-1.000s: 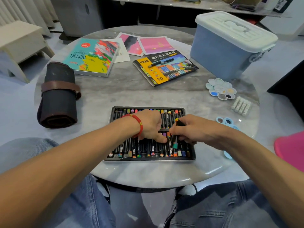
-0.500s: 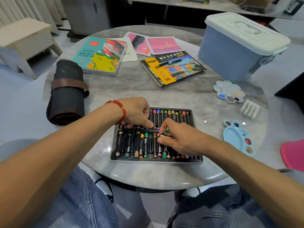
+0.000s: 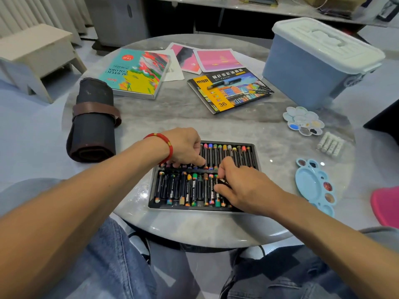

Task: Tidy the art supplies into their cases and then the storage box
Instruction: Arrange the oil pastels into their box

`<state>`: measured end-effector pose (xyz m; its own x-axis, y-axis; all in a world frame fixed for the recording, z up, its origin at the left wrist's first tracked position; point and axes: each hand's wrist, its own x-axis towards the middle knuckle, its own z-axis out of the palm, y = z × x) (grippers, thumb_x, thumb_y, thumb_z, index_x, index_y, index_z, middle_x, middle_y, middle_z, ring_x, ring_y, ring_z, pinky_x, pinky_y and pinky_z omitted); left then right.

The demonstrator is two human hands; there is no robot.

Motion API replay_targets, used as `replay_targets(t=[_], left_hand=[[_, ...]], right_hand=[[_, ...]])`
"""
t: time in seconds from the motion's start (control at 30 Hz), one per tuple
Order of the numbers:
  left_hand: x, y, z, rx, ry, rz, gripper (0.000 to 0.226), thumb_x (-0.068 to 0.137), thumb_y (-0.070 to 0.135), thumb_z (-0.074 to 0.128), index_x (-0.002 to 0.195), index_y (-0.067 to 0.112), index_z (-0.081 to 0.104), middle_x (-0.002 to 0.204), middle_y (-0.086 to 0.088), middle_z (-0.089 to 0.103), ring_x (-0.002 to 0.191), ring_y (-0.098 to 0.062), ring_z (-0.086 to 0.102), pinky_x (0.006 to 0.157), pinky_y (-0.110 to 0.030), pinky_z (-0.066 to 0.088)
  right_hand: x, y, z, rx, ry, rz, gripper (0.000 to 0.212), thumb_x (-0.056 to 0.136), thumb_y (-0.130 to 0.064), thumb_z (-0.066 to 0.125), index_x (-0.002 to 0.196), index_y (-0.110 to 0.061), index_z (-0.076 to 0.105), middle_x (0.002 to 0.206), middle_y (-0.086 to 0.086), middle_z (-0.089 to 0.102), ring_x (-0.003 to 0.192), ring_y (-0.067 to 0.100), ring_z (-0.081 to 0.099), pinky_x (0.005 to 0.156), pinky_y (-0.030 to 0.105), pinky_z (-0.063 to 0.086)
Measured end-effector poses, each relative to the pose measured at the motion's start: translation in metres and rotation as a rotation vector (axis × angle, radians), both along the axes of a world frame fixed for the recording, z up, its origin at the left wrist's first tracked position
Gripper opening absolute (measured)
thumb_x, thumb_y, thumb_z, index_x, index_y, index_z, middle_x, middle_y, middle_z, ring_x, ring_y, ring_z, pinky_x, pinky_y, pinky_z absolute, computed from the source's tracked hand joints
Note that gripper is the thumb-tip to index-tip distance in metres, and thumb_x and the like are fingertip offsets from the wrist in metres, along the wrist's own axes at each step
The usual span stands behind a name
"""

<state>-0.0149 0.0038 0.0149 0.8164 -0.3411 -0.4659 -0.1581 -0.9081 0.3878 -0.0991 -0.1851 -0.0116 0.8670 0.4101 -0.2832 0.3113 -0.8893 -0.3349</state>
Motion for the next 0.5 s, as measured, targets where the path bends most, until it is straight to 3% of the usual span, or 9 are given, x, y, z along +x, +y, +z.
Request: replay_targets(t=[0.2,0.33,0.4,0.5], left_hand=[[-0.002,-0.001,0.002,0.005,-0.017,0.019,0.023,0.087,0.036,0.071,0.084,0.016,0.063,0.048,0.001,0.061,0.044,-0.019,0.058,0.052,-0.03,0.053],[-0.003,0.002,0.005,0.025,-0.047,0.03,0.019,0.087,0.033,0.069,0.084,0.015,0.063,0.036,0.004,0.055,0.042,-0.018,0.057,0.052,-0.03,0.055],[-0.004,0.004,0.006,0.025,-0.041,0.024,0.021,0.087,0.032,0.069,0.086,0.012,0.065,0.042,0.001,0.06,0.046,-0.021,0.06,0.056,-0.032,0.057],[-0.006,0.008,0.008,0.032,0.028,-0.024,0.025,0.086,0.033,0.071,0.089,0.008,0.068,0.054,-0.003,0.064,0.053,-0.023,0.06,0.056,-0.031,0.054]], right_hand=[[0.005,0.017,0.004,0.236,-0.001,-0.136,0.017,0.101,-0.035,0.048,0.111,-0.024,0.04,0.062,-0.006,0.052,0.059,0.014,0.049,0.058,0.037,0.036],[0.004,0.041,0.0,0.242,0.006,-0.171,0.021,0.1,-0.033,0.047,0.115,-0.023,0.038,0.076,0.004,0.063,0.071,0.028,0.058,0.066,0.04,0.045],[0.002,0.046,-0.003,0.227,0.02,-0.196,0.021,0.1,-0.033,0.045,0.115,-0.022,0.037,0.083,0.009,0.067,0.074,0.032,0.061,0.072,0.043,0.052],[0.004,0.044,-0.004,0.225,0.027,-0.199,0.016,0.1,-0.03,0.043,0.113,-0.022,0.039,0.083,0.011,0.068,0.066,0.03,0.06,0.07,0.041,0.054]])
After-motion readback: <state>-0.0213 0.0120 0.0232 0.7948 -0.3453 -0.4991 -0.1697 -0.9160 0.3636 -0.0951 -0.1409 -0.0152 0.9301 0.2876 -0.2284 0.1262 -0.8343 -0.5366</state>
